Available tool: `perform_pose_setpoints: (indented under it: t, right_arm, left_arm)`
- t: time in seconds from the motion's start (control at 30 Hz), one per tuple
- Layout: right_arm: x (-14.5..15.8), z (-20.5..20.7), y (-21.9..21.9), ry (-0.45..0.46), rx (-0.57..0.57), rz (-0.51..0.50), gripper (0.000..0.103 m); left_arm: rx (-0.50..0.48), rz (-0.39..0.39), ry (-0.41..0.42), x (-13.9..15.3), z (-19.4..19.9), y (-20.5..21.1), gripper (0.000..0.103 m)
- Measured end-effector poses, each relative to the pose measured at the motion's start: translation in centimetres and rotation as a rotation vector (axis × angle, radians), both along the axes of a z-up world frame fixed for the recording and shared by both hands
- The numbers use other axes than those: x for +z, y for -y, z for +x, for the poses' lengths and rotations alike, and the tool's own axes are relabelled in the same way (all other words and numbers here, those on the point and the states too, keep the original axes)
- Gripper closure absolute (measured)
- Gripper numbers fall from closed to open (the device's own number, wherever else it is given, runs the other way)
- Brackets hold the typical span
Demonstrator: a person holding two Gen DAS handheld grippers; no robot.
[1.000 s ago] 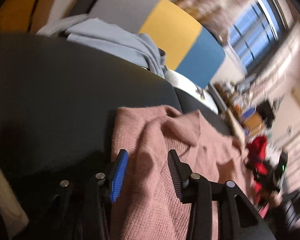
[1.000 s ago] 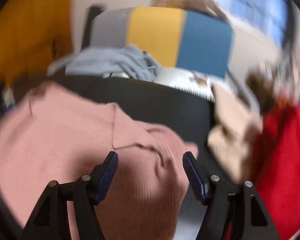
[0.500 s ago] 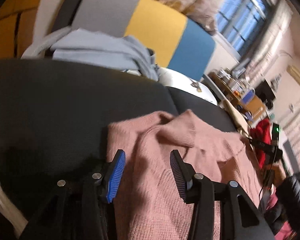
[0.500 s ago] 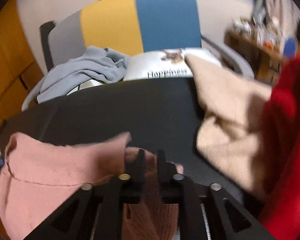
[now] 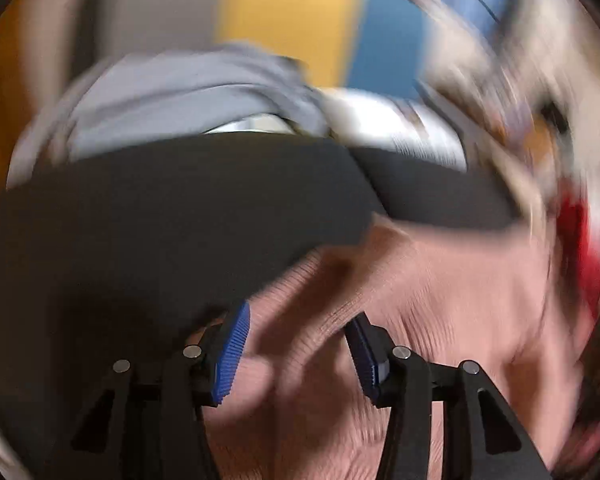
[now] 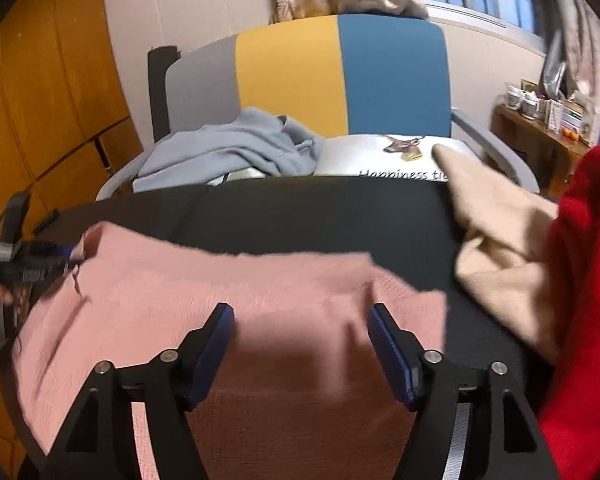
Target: Fold clothes
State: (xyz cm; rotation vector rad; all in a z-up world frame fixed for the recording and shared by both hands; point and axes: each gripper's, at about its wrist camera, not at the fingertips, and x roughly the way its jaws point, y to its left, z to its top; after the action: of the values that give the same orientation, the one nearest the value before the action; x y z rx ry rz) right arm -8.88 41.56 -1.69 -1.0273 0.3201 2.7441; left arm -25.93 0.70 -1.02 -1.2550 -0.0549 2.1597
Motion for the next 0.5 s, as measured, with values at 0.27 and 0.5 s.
perform_pose_setpoints:
  t: [0.27,0.5]
  right_arm:
    - [-3.0,0.7,-2.4,-0.02,-0.048,-0.194,0.029]
    - [-2.8,0.2,-1.9,0.002,-0.034,-0.16,0.023]
  left_arm:
    - [-0.016,0.138,-0.094,2.0,4.5,5.1,0.052]
    - [-0.381,-0.09,-0.274,2.4,10.9,-2.0,0.051]
